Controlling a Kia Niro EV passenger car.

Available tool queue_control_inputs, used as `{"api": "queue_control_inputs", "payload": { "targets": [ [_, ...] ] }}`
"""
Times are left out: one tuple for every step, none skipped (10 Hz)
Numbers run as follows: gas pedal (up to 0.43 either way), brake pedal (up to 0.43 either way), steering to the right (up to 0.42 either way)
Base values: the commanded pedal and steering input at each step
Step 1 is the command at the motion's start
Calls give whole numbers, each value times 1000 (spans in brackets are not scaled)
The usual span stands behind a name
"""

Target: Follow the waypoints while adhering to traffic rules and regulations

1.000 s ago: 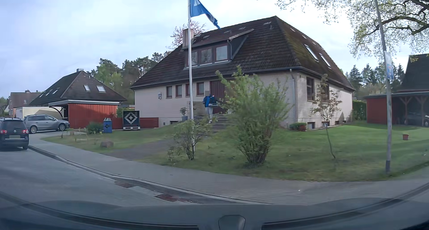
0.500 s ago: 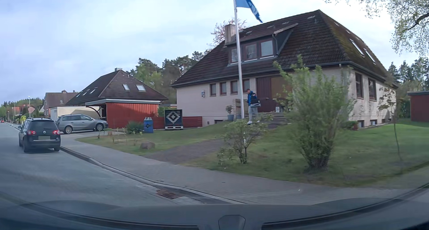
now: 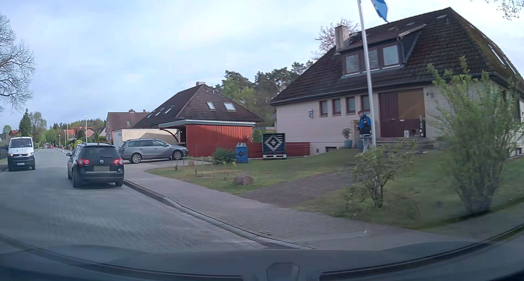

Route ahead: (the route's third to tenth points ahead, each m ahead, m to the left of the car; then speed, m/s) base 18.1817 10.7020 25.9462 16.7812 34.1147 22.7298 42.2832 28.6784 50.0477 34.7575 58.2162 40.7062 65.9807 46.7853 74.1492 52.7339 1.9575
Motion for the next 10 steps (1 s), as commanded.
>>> {"api": "queue_control_inputs", "payload": {
  "targets": [
    [0,0,-697],
    [0,0,-675],
    [0,0,-654],
    [0,0,-636],
    [0,0,-633],
    [0,0,-633],
    [0,0,-633],
    [0,0,-635],
    [0,0,-639],
    [0,0,-641]
  ]
}}
